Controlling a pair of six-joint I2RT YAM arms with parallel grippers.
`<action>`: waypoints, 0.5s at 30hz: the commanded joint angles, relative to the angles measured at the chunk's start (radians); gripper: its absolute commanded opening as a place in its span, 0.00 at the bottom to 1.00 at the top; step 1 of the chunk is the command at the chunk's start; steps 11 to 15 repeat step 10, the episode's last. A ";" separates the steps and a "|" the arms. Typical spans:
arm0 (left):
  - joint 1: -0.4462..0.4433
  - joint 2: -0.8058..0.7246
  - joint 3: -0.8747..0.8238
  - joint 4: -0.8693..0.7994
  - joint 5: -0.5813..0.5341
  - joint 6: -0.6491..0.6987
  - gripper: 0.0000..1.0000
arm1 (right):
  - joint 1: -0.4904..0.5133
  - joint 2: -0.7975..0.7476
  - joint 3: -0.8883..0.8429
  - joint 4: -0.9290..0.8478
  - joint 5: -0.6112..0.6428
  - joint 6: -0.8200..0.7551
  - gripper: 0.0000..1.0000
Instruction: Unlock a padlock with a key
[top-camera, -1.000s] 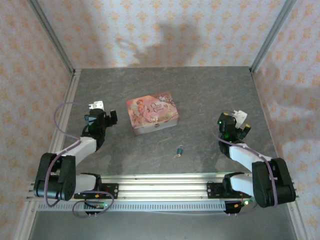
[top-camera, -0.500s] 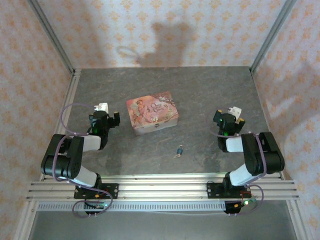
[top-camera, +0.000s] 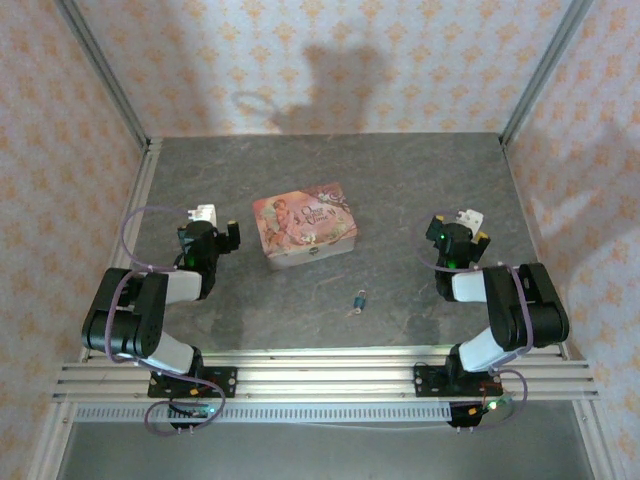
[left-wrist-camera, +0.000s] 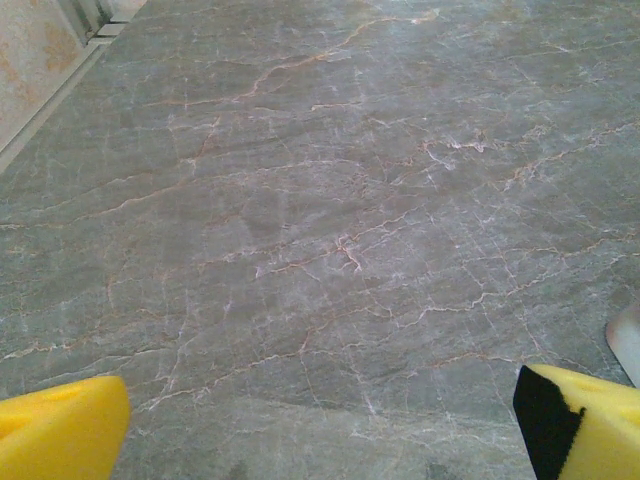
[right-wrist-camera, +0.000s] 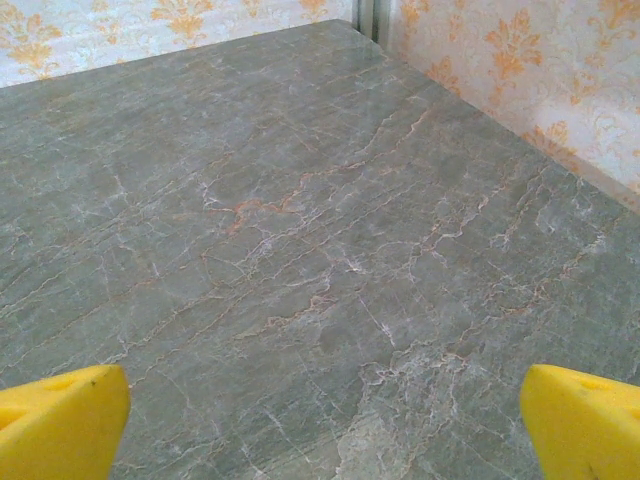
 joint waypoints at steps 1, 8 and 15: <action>0.003 -0.006 0.017 0.032 0.002 0.014 1.00 | -0.005 -0.004 0.018 0.003 -0.005 -0.006 0.99; 0.003 -0.004 0.017 0.032 0.002 0.015 1.00 | -0.006 -0.001 0.021 -0.001 -0.008 -0.006 0.99; 0.002 -0.005 0.017 0.033 0.002 0.015 1.00 | -0.005 -0.003 0.019 0.002 -0.009 -0.007 0.99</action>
